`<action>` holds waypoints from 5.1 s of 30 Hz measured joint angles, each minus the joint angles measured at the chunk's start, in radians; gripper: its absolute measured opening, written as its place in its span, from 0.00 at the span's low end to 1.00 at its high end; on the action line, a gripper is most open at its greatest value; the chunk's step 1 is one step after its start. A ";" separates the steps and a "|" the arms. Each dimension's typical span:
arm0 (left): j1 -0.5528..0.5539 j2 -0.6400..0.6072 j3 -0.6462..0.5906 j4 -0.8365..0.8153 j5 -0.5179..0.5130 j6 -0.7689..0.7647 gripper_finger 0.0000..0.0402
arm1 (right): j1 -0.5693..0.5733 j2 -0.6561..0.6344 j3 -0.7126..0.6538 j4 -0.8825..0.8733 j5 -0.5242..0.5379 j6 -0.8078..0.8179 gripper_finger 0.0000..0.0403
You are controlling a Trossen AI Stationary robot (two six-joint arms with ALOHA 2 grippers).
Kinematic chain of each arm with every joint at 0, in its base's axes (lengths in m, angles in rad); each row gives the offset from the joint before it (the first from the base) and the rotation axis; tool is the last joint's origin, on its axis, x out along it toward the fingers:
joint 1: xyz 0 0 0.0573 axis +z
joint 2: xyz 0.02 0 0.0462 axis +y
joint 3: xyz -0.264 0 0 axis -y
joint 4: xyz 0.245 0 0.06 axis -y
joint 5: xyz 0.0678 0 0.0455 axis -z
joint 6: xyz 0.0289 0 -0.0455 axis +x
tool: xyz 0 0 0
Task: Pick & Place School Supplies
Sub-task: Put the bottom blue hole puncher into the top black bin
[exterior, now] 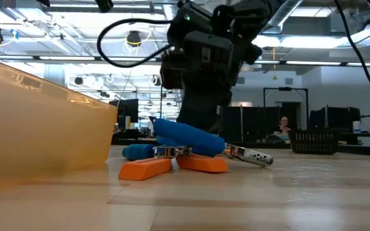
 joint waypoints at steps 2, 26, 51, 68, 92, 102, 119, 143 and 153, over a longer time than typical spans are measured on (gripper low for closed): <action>0.000 0.000 0.000 0.000 0.000 0.000 0.23 | -0.001 0.000 -0.017 0.020 -0.003 0.018 0.38; -0.001 0.040 0.000 -0.003 0.044 -0.026 0.23 | -0.046 0.000 -0.024 0.051 0.009 0.015 0.04; 0.000 0.039 0.000 0.027 0.044 0.038 0.23 | -0.256 -0.276 -0.011 -0.087 0.186 0.127 0.01; 0.000 0.039 0.000 0.045 0.053 0.057 0.23 | -0.617 -0.496 -0.011 -0.513 0.514 0.215 0.00; 0.000 0.039 0.000 0.048 0.053 0.057 0.23 | -0.857 -0.914 -0.461 -0.624 0.608 0.513 0.01; 0.000 0.039 0.000 0.048 0.053 0.053 0.23 | -0.881 -0.946 -0.472 -0.591 0.606 0.493 0.00; 0.000 0.040 0.000 0.048 0.051 0.053 0.23 | -0.810 -0.933 -0.472 -0.499 0.495 0.203 0.13; 0.000 0.040 0.000 0.045 0.051 0.050 0.23 | -0.816 -0.863 -0.471 -0.575 0.423 -0.212 0.57; 0.000 0.040 0.000 0.045 0.050 0.077 0.23 | -0.751 -0.734 -0.471 -0.622 0.530 -0.475 0.55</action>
